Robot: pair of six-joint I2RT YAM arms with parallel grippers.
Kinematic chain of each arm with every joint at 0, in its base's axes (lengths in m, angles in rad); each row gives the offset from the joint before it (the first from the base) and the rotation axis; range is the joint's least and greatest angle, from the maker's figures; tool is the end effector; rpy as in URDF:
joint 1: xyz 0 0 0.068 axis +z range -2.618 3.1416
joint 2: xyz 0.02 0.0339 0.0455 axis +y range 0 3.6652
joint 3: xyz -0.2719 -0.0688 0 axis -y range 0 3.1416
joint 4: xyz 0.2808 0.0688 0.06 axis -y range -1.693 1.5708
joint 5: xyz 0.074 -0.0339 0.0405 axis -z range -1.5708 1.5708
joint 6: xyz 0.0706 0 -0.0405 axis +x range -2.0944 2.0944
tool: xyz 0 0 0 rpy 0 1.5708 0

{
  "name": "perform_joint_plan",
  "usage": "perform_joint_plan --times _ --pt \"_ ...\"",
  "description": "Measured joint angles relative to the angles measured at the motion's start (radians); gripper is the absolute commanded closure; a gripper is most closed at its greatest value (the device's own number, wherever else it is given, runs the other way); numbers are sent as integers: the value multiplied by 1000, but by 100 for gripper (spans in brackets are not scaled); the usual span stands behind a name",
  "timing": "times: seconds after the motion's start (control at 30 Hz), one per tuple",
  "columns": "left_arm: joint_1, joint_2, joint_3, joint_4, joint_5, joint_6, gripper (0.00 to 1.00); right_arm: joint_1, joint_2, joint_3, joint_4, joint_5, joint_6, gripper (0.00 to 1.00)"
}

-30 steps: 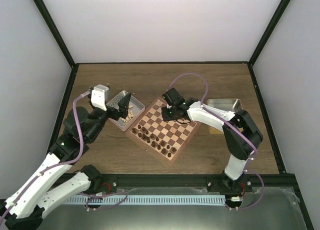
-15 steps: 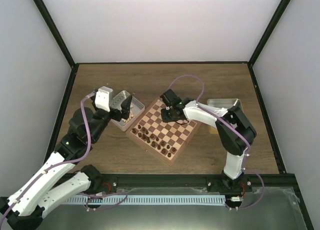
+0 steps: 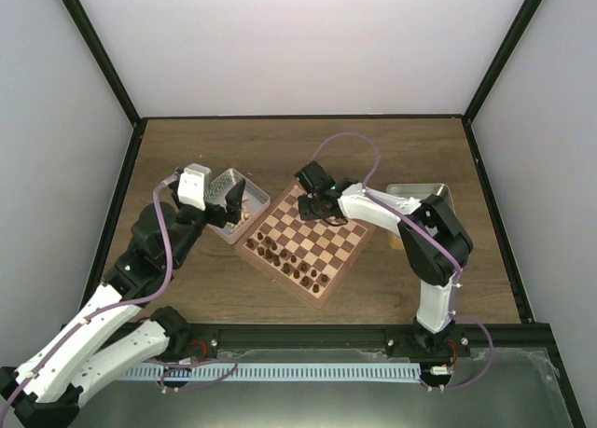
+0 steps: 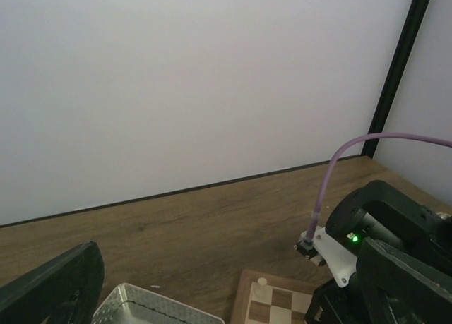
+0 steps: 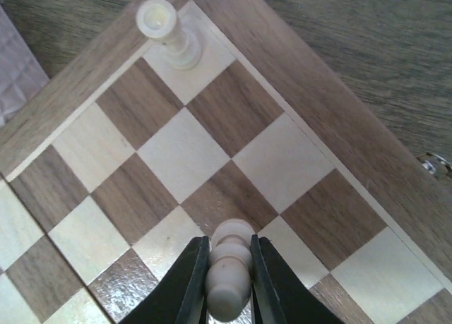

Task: Set up the chess pieces on the board
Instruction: Move the chess piece to the chessboard.

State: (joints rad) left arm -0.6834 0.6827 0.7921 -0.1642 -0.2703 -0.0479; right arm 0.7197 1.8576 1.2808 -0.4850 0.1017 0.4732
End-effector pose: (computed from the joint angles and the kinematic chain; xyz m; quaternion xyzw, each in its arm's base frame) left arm 0.1852 -0.1265 0.3676 0.1368 0.7125 -0.1522 0.6712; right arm 0.3321 0.2815 0.1455 -0.1061 0.9608 0.1005 0.2356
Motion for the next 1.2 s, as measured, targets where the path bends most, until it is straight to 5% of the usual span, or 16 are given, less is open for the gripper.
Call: perform_joint_plan --times 0.93,1.2 --pt "0 1 -9 6 -82 -12 0 -29 93 75 -4 84 44 85" --pt "0 3 -9 6 -85 -12 0 -29 100 80 -16 86 59 73"
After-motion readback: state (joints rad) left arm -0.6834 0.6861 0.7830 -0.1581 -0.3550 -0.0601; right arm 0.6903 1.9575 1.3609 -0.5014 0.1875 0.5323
